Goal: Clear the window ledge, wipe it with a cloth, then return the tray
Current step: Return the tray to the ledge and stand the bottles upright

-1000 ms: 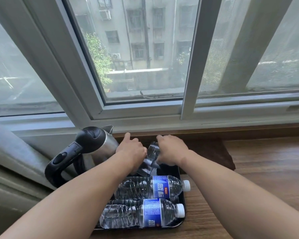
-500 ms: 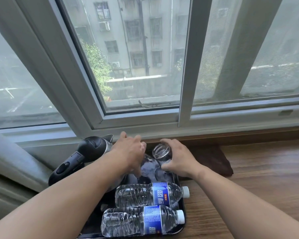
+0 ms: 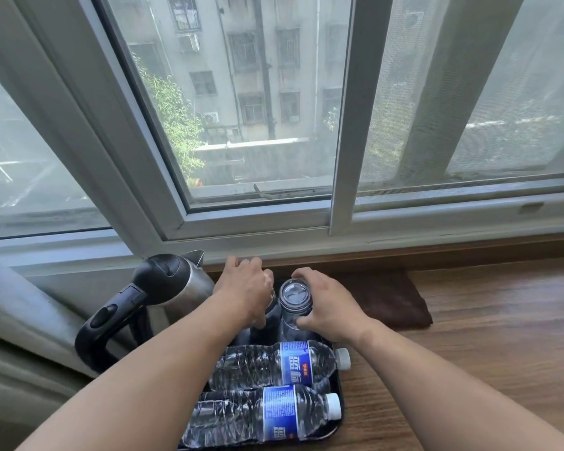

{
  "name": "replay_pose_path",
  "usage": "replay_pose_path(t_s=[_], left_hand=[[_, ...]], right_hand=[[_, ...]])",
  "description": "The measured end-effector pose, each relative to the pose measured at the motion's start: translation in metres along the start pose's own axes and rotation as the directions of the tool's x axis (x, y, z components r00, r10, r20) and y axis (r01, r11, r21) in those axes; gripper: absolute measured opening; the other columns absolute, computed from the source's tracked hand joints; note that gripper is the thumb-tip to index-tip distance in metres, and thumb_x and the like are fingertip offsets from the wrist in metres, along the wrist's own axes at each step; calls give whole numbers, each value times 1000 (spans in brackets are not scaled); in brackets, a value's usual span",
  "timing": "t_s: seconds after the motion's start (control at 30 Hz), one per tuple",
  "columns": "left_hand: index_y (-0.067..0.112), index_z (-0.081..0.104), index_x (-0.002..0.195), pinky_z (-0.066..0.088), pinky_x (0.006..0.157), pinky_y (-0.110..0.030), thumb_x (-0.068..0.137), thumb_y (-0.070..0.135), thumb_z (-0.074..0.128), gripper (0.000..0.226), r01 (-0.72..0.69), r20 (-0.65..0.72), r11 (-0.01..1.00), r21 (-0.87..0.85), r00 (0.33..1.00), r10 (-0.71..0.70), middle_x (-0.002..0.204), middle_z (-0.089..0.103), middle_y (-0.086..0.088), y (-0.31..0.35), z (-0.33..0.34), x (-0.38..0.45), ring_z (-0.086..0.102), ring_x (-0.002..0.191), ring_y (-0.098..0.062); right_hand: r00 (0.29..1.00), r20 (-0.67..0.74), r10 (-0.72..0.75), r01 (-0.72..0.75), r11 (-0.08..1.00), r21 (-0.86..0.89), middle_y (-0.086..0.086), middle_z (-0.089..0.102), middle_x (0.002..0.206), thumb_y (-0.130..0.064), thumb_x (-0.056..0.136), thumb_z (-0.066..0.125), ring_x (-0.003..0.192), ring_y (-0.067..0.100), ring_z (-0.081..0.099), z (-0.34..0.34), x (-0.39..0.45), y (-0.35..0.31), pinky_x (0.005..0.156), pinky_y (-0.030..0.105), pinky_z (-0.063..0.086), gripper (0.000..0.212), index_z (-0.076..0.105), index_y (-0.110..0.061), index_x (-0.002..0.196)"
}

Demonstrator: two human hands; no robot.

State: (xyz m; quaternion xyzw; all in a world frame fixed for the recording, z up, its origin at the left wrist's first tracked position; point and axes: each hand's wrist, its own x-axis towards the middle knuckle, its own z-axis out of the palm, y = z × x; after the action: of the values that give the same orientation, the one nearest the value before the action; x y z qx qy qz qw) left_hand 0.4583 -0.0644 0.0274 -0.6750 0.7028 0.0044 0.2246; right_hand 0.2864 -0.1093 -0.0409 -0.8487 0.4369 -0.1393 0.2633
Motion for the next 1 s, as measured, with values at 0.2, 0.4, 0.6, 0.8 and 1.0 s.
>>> replay_pose_path(t_s=[0.2,0.4,0.6,0.8,1.0], left_hand=[[11,40,132,50,87,-40,79,15,83,69,96,0,914,-395,994,-105,130,40,-13,8,10,-1,59,112,-36],[11,45,139,46,102,-39,81,25,82,70,140,-75,786,-602,970,-230,134,48,-12,8,24,-7,54,124,-33],[12,47,141,45,104,-36,80,24,83,72,124,-124,746,-654,956,-267,133,53,-9,7,30,-7,54,124,-29],[11,35,146,44,106,-40,80,23,85,84,150,-109,723,-674,948,-299,139,53,-11,8,33,-9,51,128,-31],[10,34,146,43,106,-37,82,22,83,82,143,-111,735,-663,952,-285,140,51,-11,10,33,-10,50,129,-29]], right_hand=[[1000,-10,27,-28,1000,-6,-4,60,132,-33,69,82,118,19,53,-2,0,3,103,42,44,84,41,-30,142],[998,-15,55,-55,998,7,-3,60,126,-34,69,87,116,16,56,-4,-2,7,101,33,46,79,49,-23,137],[997,-46,68,-67,998,22,-1,59,133,-33,72,87,122,17,54,1,-5,7,106,32,44,85,44,-21,145],[996,-53,74,-72,997,36,-2,59,133,-32,73,86,122,16,54,4,-5,9,107,32,43,84,44,-21,145],[995,-41,86,-85,996,27,-1,55,142,-31,75,85,130,17,50,5,-4,9,112,32,40,90,38,-20,151]])
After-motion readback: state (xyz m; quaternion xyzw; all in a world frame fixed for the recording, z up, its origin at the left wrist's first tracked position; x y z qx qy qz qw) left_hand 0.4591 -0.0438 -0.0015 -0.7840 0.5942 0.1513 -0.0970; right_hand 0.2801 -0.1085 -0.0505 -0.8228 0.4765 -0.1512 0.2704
